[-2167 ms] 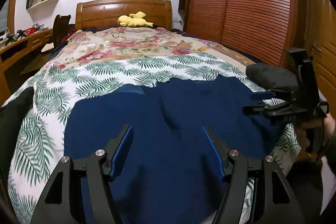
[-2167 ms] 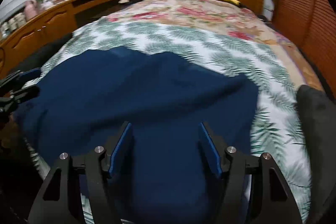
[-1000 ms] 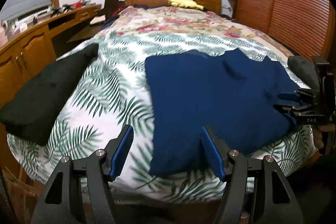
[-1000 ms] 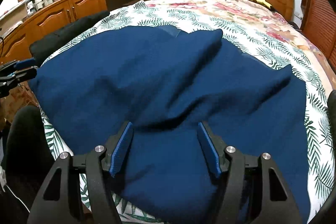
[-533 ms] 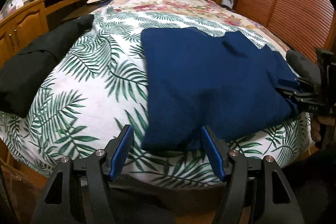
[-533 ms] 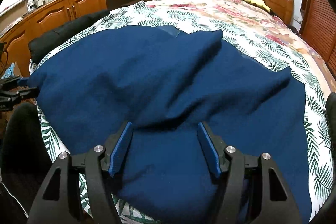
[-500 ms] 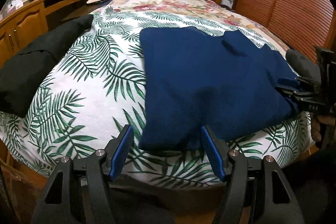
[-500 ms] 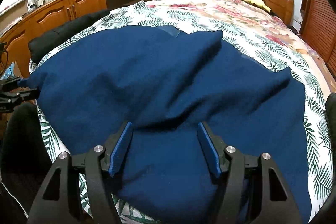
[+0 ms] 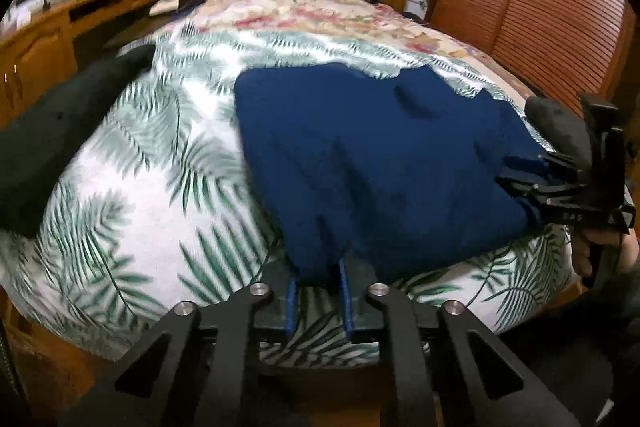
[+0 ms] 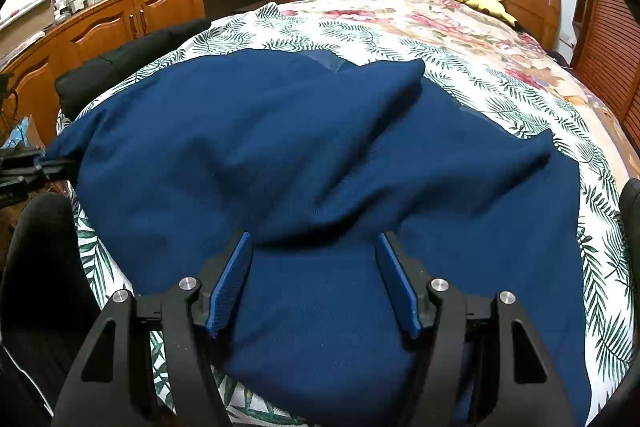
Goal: Fold large clothes
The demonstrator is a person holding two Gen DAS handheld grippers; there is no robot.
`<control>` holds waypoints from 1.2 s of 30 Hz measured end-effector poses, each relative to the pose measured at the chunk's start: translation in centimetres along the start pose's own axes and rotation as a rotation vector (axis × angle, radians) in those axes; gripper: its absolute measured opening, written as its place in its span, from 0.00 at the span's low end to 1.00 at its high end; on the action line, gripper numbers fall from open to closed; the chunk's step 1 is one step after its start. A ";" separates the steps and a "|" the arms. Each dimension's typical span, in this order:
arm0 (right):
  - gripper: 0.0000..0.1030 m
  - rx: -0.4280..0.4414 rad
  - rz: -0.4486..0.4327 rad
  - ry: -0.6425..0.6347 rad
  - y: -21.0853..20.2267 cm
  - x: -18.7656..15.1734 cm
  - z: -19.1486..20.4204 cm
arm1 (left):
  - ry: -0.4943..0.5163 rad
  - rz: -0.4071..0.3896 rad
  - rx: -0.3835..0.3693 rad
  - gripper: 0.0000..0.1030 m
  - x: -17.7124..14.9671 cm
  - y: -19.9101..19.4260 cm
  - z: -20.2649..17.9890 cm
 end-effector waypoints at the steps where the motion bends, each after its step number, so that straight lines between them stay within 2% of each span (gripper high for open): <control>1: 0.64 0.001 0.000 0.000 0.0 0.0 0.0 | 0.003 -0.017 0.001 0.13 0.5 -0.5 -0.3; 8: 0.64 0.004 -0.018 0.020 -1.4 -0.3 -0.7 | 0.050 -0.135 -0.035 0.11 4.8 -3.7 -3.5; 14: 0.64 -0.022 -0.068 0.059 -4.6 -1.0 -2.6 | 0.165 -0.218 -0.056 0.10 7.4 -4.8 -9.0; 21: 0.64 -0.050 -0.098 0.114 -7.7 -3.0 -4.6 | 0.263 -0.285 -0.147 0.09 9.6 -4.5 -15.4; 26: 0.64 -0.071 -0.129 0.156 -10.6 -5.2 -5.9 | 0.317 -0.294 -0.225 0.09 11.6 -2.9 -19.7; 30: 0.64 -0.094 -0.146 0.193 -12.6 -7.1 -7.3 | 0.361 -0.257 -0.297 0.10 13.0 0.0 -23.1; 33: 0.64 -0.104 -0.151 0.213 -13.6 -8.0 -8.3 | 0.396 -0.239 -0.281 0.12 13.1 1.7 -25.0; 36: 0.64 -0.107 -0.150 0.231 -14.2 -8.9 -8.8 | 0.421 -0.232 -0.267 0.24 13.2 2.5 -25.7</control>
Point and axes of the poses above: each gripper's, at about its wrist camera, not at the fingertips, and y roughly the way its jaws point, z to its left, x to its top, the point moved 1 cm from there along y, roughly the way its jaws point, and after that the axes turned 13 degrees about x, right-handed, at the moved point
